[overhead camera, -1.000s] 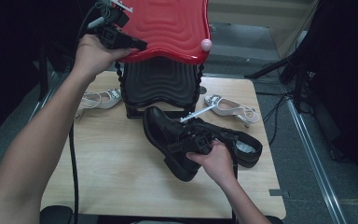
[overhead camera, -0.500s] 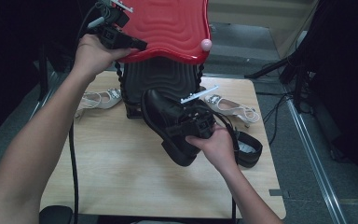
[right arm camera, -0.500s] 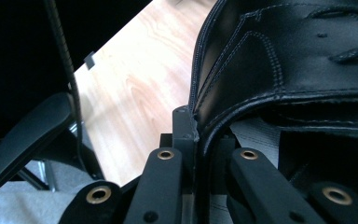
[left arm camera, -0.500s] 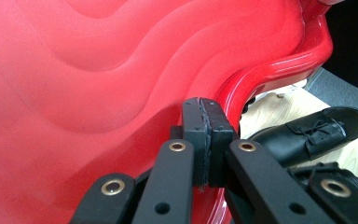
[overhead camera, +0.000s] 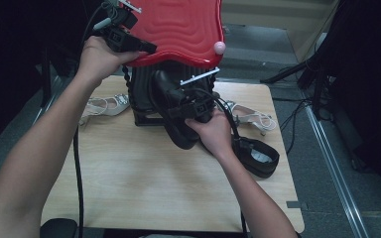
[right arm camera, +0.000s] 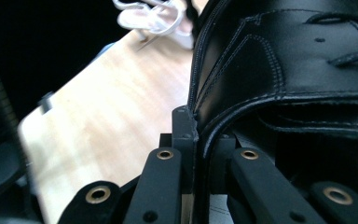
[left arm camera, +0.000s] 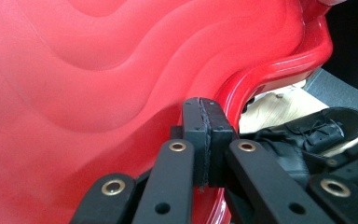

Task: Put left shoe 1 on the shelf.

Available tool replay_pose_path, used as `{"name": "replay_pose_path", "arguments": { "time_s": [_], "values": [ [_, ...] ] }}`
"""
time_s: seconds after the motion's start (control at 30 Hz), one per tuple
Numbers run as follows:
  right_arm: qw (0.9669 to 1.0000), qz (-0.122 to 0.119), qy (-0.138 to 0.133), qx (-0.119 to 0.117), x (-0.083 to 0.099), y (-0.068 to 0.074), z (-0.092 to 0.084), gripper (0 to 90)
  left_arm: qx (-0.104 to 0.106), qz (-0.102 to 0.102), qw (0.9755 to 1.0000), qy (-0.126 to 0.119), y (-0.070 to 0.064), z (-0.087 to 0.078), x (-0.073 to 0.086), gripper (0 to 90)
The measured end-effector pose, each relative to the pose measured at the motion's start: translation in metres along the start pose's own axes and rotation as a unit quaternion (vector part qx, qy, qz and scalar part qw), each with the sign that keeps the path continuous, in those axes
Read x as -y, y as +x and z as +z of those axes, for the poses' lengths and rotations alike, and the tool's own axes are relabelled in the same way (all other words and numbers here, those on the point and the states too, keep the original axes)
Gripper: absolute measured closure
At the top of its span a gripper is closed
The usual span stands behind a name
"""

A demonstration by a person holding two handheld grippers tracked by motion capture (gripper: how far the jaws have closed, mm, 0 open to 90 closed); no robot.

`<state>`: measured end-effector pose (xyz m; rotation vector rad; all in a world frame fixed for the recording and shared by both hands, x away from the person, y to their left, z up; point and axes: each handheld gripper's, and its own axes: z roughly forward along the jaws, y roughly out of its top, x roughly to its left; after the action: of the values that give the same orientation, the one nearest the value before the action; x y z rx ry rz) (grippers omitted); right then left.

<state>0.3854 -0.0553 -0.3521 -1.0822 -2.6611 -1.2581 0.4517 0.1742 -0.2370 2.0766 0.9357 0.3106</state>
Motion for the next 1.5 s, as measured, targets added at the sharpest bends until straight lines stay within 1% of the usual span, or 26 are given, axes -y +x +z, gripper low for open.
{"name": "replay_pose_path", "arguments": {
  "time_s": [0.07,0.1,0.13,0.17,0.2,0.23,0.27,0.33,0.37,0.47,0.57,0.63,0.67,0.8,0.87,0.93,0.97,1.07,1.13,1.17,1.2,1.3,1.33,1.43,1.47,1.5],
  "values": [
    [0.9998,-0.010,-0.004,0.018,-0.003,0.000,0.007,86.1,0.000,0.001,1.0000,0.000,0.000,0.000,0.000,90.0],
    [0.9996,-0.008,-0.007,0.026,-0.004,0.000,0.010,86.1,0.000,0.001,1.0000,0.001,0.000,0.000,0.000,90.0],
    [0.9994,-0.012,-0.012,0.030,-0.005,0.000,0.012,86.1,0.000,0.001,1.0000,0.001,0.000,0.000,0.000,90.0],
    [0.9989,-0.021,-0.018,0.038,-0.006,0.000,0.015,86.1,0.000,0.000,1.0000,0.001,0.000,0.000,0.000,90.0],
    [0.9986,-0.023,-0.019,0.044,-0.007,0.000,0.018,86.2,0.000,-0.001,1.0000,0.001,0.000,0.000,0.000,90.0],
    [0.9978,-0.034,-0.024,0.052,-0.007,0.000,0.021,86.2,0.001,-0.003,1.0000,0.001,0.000,0.000,0.000,90.0],
    [0.9975,-0.033,-0.025,0.058,-0.008,0.000,0.024,86.3,0.000,-0.003,1.0000,0.001,0.000,0.000,0.000,90.0],
    [0.9970,-0.035,-0.035,0.060,-0.008,-0.002,0.030,86.4,0.000,-0.004,1.0000,0.001,0.000,0.000,0.000,90.0],
    [0.9969,-0.029,-0.038,0.062,-0.008,-0.003,0.032,86.5,0.000,-0.004,1.0000,0.001,0.000,0.000,0.000,90.0],
    [0.9968,-0.020,-0.052,0.057,-0.010,-0.007,0.038,86.6,0.000,-0.005,1.0000,0.001,0.000,0.000,0.000,90.0],
    [0.9963,-0.012,-0.065,0.055,-0.013,-0.008,0.042,86.6,0.000,-0.004,1.0000,0.001,-0.001,0.000,0.000,90.0],
    [0.9952,-0.014,-0.073,0.064,-0.015,-0.008,0.046,86.5,0.000,-0.004,1.0000,0.002,-0.001,0.000,0.000,90.0],
    [0.9947,-0.017,-0.075,0.069,-0.016,-0.009,0.049,86.5,-0.001,-0.004,1.0000,0.002,-0.001,0.000,0.000,90.0],
    [0.9934,-0.018,-0.080,0.080,-0.019,-0.010,0.061,86.4,-0.001,-0.006,1.0000,0.001,-0.001,0.000,0.000,90.0],
    [0.9930,-0.020,-0.078,0.087,-0.020,-0.007,0.066,86.0,-0.001,-0.005,1.0000,0.001,-0.001,0.000,0.000,90.0],
    [0.9906,-0.041,-0.071,0.109,-0.022,-0.004,0.072,85.9,-0.001,-0.005,1.0000,0.001,-0.001,0.000,0.000,90.0],
    [0.9901,-0.045,-0.065,0.116,-0.024,-0.003,0.075,85.4,-0.002,-0.005,1.0000,0.001,-0.001,0.000,0.000,90.0],
    [0.9901,-0.044,-0.058,0.120,-0.028,-0.001,0.080,83.0,-0.001,-0.005,1.0000,0.001,0.000,0.000,0.001,90.0],
    [0.9912,-0.040,-0.052,0.115,-0.029,0.000,0.083,77.7,-0.001,-0.005,1.0000,0.001,-0.001,0.000,0.001,90.0],
    [0.9924,-0.033,-0.051,0.107,-0.029,0.000,0.084,76.2,-0.002,-0.004,1.0000,0.000,-0.001,0.000,0.001,90.0],
    [0.9928,-0.032,-0.059,0.100,-0.029,0.000,0.084,74.5,-0.002,-0.004,1.0000,-0.001,-0.001,0.000,0.001,90.0],
    [0.9928,-0.037,-0.055,0.100,-0.029,0.002,0.087,71.7,-0.002,-0.004,1.0000,-0.002,-0.001,0.000,0.001,90.0],
    [0.9923,-0.038,-0.056,0.104,-0.029,0.003,0.087,70.1,-0.003,-0.003,1.0000,-0.003,-0.001,0.000,0.002,90.0],
    [0.9925,-0.031,-0.068,0.097,-0.028,0.005,0.081,66.2,-0.003,-0.002,1.0000,-0.003,-0.001,0.000,0.002,90.0],
    [0.9931,-0.024,-0.071,0.090,-0.029,0.005,0.077,65.5,-0.003,-0.003,1.0000,-0.004,-0.001,0.000,0.002,90.0],
    [0.9933,-0.024,-0.077,0.083,-0.029,0.004,0.074,65.4,-0.003,-0.003,1.0000,-0.003,-0.001,0.000,0.002,90.0]
  ]
}}
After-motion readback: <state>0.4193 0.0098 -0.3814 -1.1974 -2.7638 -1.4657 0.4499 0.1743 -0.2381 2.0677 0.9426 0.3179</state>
